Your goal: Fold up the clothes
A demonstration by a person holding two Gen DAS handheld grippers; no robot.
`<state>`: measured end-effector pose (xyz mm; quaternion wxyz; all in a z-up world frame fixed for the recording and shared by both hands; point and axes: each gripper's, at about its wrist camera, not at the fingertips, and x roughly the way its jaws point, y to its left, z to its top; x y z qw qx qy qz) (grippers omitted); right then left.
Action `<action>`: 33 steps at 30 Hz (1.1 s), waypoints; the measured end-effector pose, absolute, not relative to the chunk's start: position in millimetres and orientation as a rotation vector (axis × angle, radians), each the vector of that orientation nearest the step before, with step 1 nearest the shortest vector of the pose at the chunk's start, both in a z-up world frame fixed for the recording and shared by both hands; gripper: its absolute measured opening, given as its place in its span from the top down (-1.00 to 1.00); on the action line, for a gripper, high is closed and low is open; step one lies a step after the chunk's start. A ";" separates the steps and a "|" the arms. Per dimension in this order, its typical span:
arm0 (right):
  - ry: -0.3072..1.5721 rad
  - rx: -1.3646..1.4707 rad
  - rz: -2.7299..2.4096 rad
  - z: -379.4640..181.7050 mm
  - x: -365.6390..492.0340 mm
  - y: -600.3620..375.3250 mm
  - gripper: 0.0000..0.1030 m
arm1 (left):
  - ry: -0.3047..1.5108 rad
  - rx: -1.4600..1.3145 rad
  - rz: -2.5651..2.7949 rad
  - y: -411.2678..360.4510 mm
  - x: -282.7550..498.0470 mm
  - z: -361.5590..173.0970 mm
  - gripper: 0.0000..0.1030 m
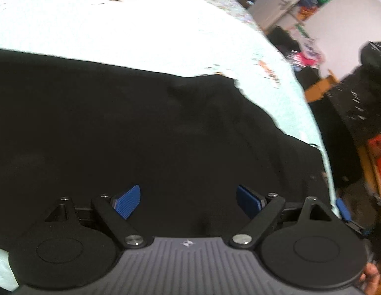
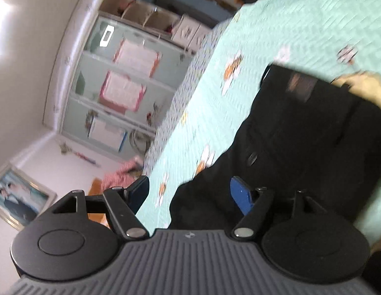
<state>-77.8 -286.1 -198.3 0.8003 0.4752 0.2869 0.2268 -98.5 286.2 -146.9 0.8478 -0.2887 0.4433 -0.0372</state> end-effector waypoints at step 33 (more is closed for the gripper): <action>0.800 0.428 0.598 -178.8 -74.4 -150.4 0.29 | 1.010 -0.248 -0.081 245.7 -98.9 -151.0 -0.72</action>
